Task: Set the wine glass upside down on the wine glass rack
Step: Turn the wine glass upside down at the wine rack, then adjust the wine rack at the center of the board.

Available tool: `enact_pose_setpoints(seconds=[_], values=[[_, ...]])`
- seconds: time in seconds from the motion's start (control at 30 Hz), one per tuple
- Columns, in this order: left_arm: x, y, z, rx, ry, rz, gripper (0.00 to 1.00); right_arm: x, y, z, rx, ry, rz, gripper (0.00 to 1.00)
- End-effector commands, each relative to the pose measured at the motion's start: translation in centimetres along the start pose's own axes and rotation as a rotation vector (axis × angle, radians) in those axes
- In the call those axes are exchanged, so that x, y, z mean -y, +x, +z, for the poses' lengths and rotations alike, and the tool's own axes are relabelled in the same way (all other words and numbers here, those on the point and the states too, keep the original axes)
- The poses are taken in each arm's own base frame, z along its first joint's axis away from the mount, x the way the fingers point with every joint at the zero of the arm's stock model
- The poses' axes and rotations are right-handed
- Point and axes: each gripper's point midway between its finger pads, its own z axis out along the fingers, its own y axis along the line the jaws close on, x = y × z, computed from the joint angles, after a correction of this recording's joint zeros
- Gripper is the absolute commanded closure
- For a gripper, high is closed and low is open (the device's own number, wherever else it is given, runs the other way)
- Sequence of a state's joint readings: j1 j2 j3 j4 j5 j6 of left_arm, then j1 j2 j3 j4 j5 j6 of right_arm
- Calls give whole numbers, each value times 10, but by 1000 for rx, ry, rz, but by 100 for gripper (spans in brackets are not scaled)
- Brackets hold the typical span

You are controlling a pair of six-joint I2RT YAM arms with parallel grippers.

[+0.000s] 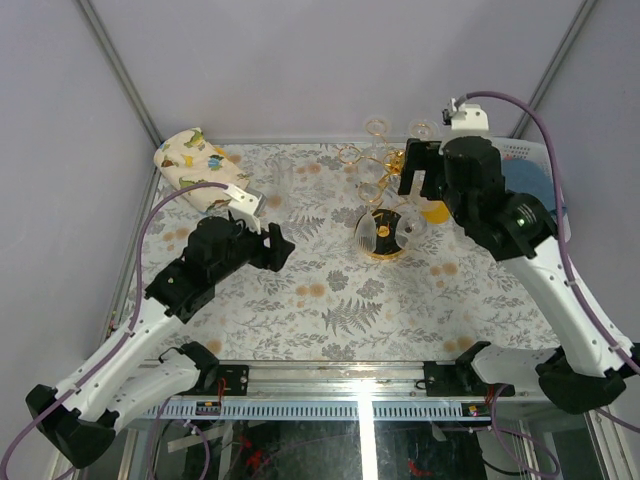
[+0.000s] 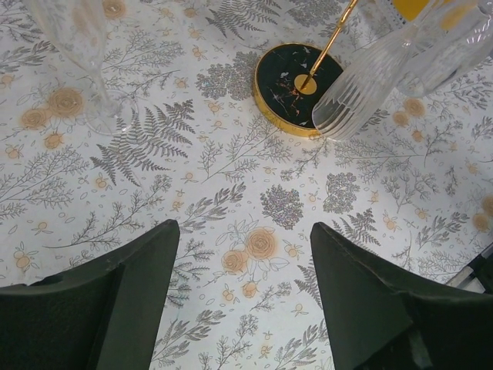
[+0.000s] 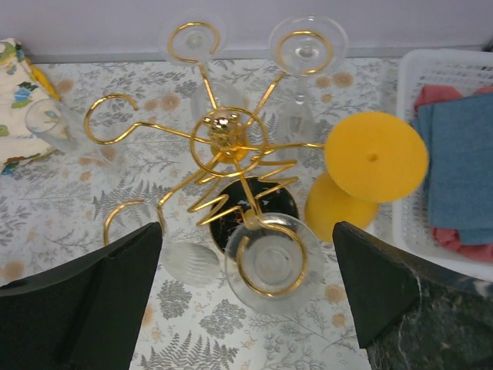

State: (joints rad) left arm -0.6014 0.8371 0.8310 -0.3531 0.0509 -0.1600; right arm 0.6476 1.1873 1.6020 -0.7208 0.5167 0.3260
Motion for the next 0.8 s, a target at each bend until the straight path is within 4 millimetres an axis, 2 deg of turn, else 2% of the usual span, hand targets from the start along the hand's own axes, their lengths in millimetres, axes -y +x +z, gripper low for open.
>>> enact_pose_setpoints(seconds=[0.0,0.37,0.63,0.77], values=[[-6,-1,-3,18,-33,-3,31,-27,-19,14,-10,-144,65,1],[-11,2,-5,9,-44,-6,30,-17,-35,59,-24,-42,167,1],[-10,2,-4,6,-30,-10,30,-23,-18,90,-85,-6,136,1],[-10,2,-4,4,-20,-17,30,-22,-9,103,-97,21,127,11]])
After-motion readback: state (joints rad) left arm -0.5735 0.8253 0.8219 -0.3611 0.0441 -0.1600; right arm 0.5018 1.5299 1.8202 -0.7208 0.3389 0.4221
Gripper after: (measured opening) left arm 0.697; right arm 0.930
